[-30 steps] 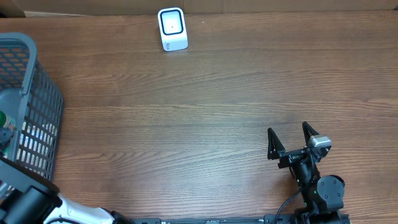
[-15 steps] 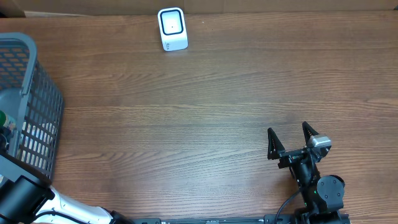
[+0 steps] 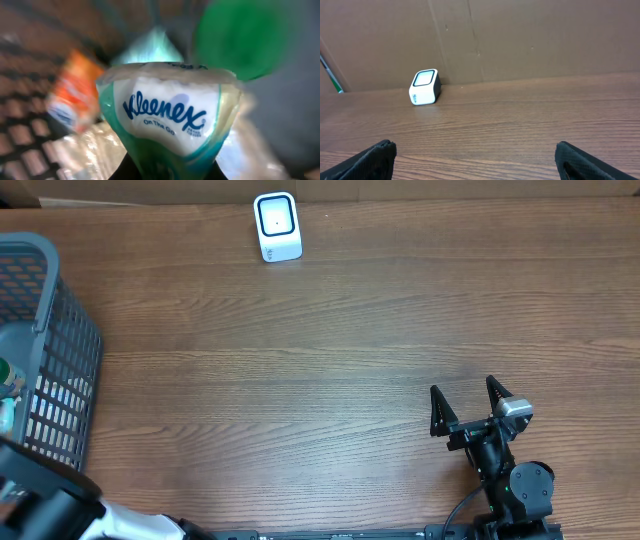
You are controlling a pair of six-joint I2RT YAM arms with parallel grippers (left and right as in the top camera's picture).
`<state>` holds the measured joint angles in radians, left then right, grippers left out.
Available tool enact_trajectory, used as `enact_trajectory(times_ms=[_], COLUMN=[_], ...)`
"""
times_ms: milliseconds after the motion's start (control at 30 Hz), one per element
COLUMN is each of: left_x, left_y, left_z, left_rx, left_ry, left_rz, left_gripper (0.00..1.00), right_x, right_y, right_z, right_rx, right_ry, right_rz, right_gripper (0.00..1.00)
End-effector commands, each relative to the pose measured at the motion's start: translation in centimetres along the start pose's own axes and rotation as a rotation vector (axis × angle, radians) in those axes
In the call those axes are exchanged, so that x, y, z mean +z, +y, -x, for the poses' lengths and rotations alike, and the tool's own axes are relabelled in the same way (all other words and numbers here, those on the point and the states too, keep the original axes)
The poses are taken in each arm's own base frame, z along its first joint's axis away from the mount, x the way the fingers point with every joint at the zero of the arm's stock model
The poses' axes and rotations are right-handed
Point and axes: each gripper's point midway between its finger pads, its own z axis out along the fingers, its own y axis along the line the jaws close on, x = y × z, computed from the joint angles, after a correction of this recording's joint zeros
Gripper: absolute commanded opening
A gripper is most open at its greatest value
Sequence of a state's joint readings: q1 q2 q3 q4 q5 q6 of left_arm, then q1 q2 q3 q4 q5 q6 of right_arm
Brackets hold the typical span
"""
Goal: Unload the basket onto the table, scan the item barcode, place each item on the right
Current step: 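Grasp the blue-white Kleenex tissue pack in the basket with left gripper, then lift the tissue pack out and carry it toward the scanner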
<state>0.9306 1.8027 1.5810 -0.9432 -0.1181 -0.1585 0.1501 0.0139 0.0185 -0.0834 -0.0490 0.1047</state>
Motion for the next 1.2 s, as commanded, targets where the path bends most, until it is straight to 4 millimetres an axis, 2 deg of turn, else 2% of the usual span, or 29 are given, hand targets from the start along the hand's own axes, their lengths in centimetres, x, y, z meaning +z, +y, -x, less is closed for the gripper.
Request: enact_trajectory(times_ms=[0, 133, 233, 333, 433, 467, 667, 833, 1000, 1167], left_x=[-10.5, -17.8, -22.1, -24.9, -26.0, -26.1, -25.8, -23.8, -20.3, -15.6], left_y=[-2.5, -6.4, -9.1, -12.4, -15.9, -17.5, -22.3, -25.0, -27.7, -29.5], left_z=[4.1, 4.0, 1.9, -1.7, -6.2, -8.3, -14.5, -19.4, -25.9, -31.8], left_rx=[-0.03, -0.089, -0.099, -0.01, 0.169, 0.251, 0.493, 0.682, 0.847, 0.933], left_ry=[-0.24, -0.312, -0.287, -0.214, -0.128, -0.09, -0.049, -0.068, 0.042, 0.16], left_rz=[-0.214, -0.515, -0.702, -0.818, -0.856, -0.86, -0.769, -0.609, -0.555, -0.485], left_gripper=[0.04, 0.04, 0.04, 0.04, 0.04, 0.04, 0.04, 0.04, 0.04, 0.04], right_x=[0.0, 0.0, 0.0, 0.0, 0.0, 0.0, 0.0, 0.0, 0.0, 0.0], right_y=[-0.1, -0.1, -0.1, -0.1, -0.1, -0.1, -0.1, -0.1, -0.1, -0.1], right_z=[-0.2, -0.2, -0.2, -0.2, -0.2, -0.2, -0.2, -0.2, -0.2, -0.2], right_rx=[0.002, 0.002, 0.002, 0.003, 0.003, 0.003, 0.002, 0.002, 0.003, 0.003], right_ry=[-0.004, -0.004, -0.004, -0.004, -0.004, -0.004, -0.004, -0.004, -0.004, -0.004], right_rz=[0.001, 0.001, 0.001, 0.001, 0.001, 0.001, 0.001, 0.001, 0.001, 0.001], right_gripper=[1.0, 1.0, 1.0, 1.0, 1.0, 1.0, 1.0, 1.0, 1.0, 1.0])
